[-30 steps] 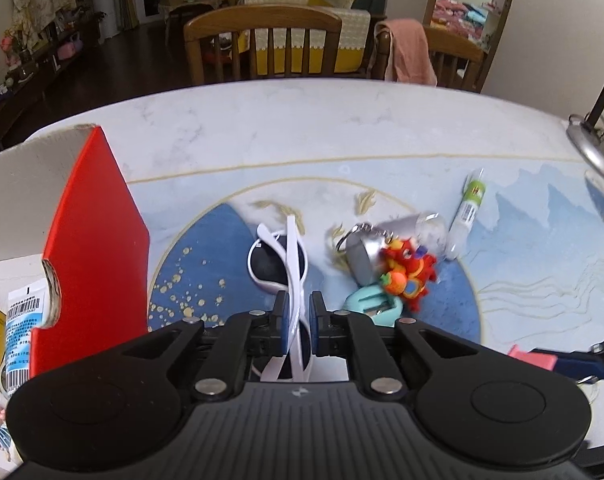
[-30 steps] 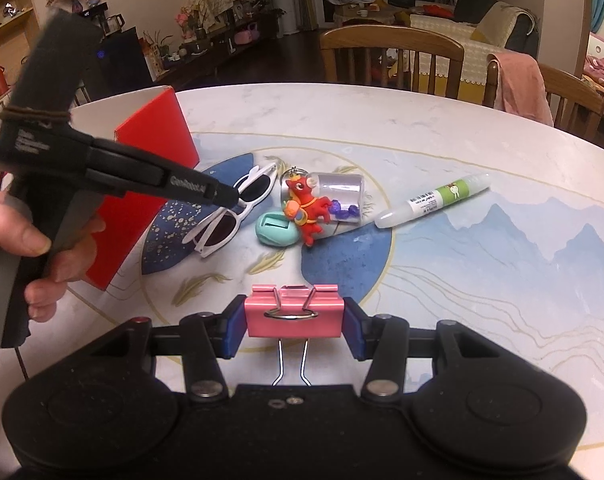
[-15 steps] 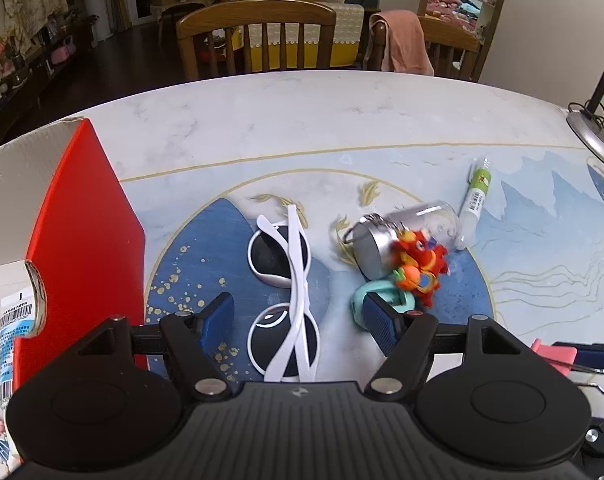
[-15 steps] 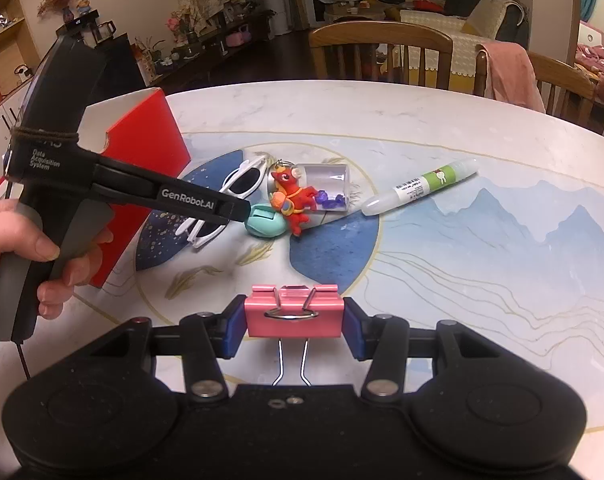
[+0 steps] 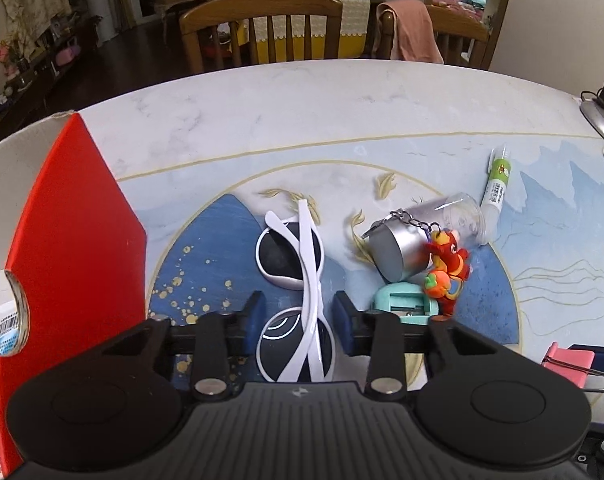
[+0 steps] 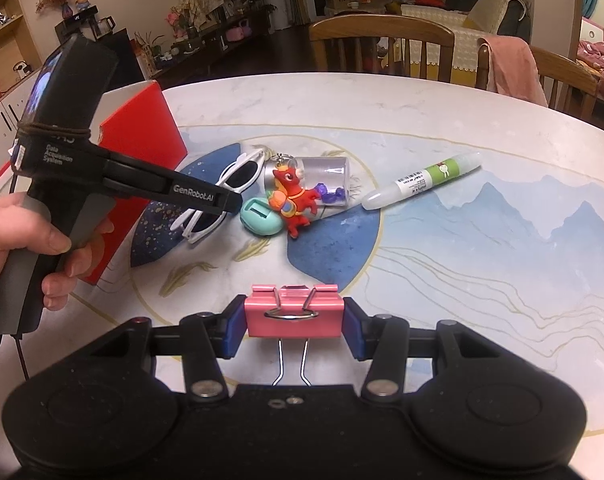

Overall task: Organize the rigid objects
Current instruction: 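Carry the binder clip and sunglasses with both tools into the red box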

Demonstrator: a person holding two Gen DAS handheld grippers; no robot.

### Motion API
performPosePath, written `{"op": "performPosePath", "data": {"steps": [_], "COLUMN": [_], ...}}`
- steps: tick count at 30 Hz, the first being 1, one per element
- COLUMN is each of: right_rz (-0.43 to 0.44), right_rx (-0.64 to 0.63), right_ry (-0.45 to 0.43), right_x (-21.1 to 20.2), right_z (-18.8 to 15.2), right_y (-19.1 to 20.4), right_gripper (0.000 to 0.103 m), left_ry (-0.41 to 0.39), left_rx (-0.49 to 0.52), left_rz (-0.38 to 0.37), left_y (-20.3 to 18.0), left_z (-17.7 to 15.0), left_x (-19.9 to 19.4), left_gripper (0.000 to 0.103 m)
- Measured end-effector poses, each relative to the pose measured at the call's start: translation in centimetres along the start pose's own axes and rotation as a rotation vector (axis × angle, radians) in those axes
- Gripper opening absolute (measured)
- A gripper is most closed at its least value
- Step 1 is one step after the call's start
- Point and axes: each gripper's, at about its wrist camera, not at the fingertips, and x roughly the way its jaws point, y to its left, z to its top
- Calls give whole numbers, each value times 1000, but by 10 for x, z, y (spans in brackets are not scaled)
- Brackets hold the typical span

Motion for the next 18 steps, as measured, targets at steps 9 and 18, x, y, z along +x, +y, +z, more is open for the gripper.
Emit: {"op": "performPosePath", "data": {"steps": [9, 18], "right_rz": [-6, -11], "right_rx": [5, 10], "right_ry": [2, -14], "right_x": [1, -5], "right_z": [1, 4], "right_y": [-2, -2], "right_gripper": [48, 48], "left_ry": [-20, -33], "left_rx": [4, -69], "left_rz": [-13, -42], "left_y": [-1, 8], "left_z": [3, -3], "left_x": [-5, -26], "left_gripper": [6, 5]}}
